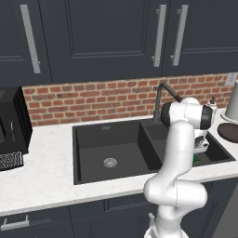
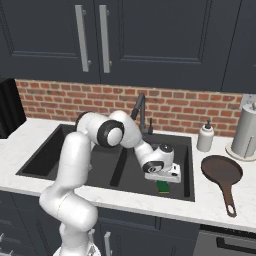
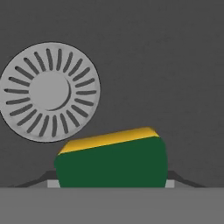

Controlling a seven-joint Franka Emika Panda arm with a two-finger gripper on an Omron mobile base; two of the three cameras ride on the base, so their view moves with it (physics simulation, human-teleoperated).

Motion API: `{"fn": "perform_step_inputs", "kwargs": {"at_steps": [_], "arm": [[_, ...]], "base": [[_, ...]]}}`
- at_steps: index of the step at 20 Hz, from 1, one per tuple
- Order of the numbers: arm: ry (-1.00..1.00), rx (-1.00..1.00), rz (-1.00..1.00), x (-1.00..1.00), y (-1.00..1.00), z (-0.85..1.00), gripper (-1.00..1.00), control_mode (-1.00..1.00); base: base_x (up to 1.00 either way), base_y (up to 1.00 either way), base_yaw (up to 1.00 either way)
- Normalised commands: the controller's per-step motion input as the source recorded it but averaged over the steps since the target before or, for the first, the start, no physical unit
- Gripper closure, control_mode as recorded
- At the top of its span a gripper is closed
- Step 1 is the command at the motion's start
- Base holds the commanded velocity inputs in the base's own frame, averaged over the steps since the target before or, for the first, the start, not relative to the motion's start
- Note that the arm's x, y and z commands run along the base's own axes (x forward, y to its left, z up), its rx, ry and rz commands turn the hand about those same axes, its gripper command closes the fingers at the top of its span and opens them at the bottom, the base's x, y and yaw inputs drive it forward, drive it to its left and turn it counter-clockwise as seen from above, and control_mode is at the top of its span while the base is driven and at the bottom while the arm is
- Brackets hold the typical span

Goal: Pick the pan and sponge and place them into the sink. Then turn on the water.

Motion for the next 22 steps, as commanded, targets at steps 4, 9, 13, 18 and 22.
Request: {"fn": "perform_step_inputs", "kwargs": {"at_steps": [4,9,13,18,22], "arm": [[0.00,0.00,0.00,0.00,0.00,0.00,-1.00,-1.00],[-0.02,0.00,0.00,-0.03,0.04,0.22,-1.00,-1.00],[0.00,0.00,-0.03,-0.13,0.03,0.52,-1.00,-1.00],[0.00,-0.03,-0.06,-0.21,0.05,0.65,-1.00,-1.00],[0.00,-0.04,-0.05,-0.39,0.11,0.75,-1.00,-1.00]], "base": [[0.00,0.00,0.00],[0.00,0.00,0.00],[0.00,0.00,0.00],[0.00,0.00,0.00],[0.00,0.00,0.00]]}}
